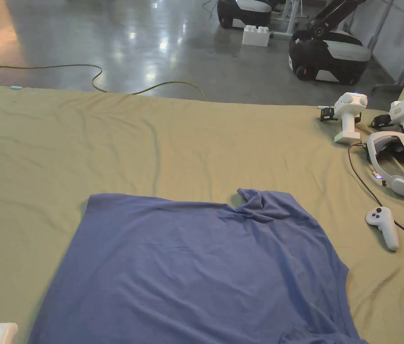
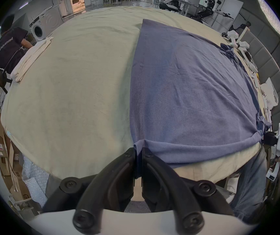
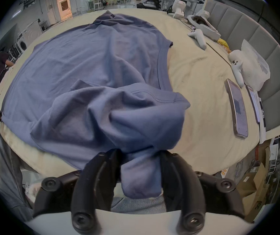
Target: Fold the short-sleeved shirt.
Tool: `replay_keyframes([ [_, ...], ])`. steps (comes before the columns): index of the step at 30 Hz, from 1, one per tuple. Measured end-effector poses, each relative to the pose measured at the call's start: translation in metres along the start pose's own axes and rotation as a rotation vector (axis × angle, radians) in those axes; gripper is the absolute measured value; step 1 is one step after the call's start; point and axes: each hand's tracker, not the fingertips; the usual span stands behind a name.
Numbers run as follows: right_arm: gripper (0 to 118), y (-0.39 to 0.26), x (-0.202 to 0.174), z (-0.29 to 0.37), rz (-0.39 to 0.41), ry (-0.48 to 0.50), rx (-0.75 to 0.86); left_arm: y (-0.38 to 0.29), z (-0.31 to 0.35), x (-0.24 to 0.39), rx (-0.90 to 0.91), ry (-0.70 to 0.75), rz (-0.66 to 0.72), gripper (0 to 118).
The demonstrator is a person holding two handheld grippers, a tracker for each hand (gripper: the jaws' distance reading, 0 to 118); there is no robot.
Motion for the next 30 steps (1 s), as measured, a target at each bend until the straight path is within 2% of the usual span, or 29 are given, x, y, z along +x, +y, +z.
replay_keyframes([
  [2, 15, 0.003, -0.002, 0.006, 0.032, 0.026, 0.002, 0.001, 0.002, -0.002, 0.001, -0.007, 0.006, 8],
  [4, 10, 0.002, -0.001, 0.007, 0.029, 0.034, 0.004, 0.000, 0.002, 0.000, 0.001, -0.010, 0.011, 8],
  [11, 9, 0.008, -0.002, 0.044, 0.051, 0.013, 0.093, 0.002, 0.013, -0.003, 0.029, -0.015, 0.017, 8],
  [17, 9, 0.046, 0.005, 0.074, 0.012, 0.039, 0.185, 0.027, 0.039, -0.005, 0.187, -0.056, 0.047, 8],
  [23, 9, 0.105, 0.011, 0.062, -0.044, 0.066, 0.242, 0.086, 0.035, -0.003, 0.261, -0.058, 0.050, 8],
  [30, 9, 0.172, 0.006, 0.014, -0.042, 0.035, 0.227, 0.161, -0.007, 0.007, 0.250, -0.034, 0.041, 8],
])
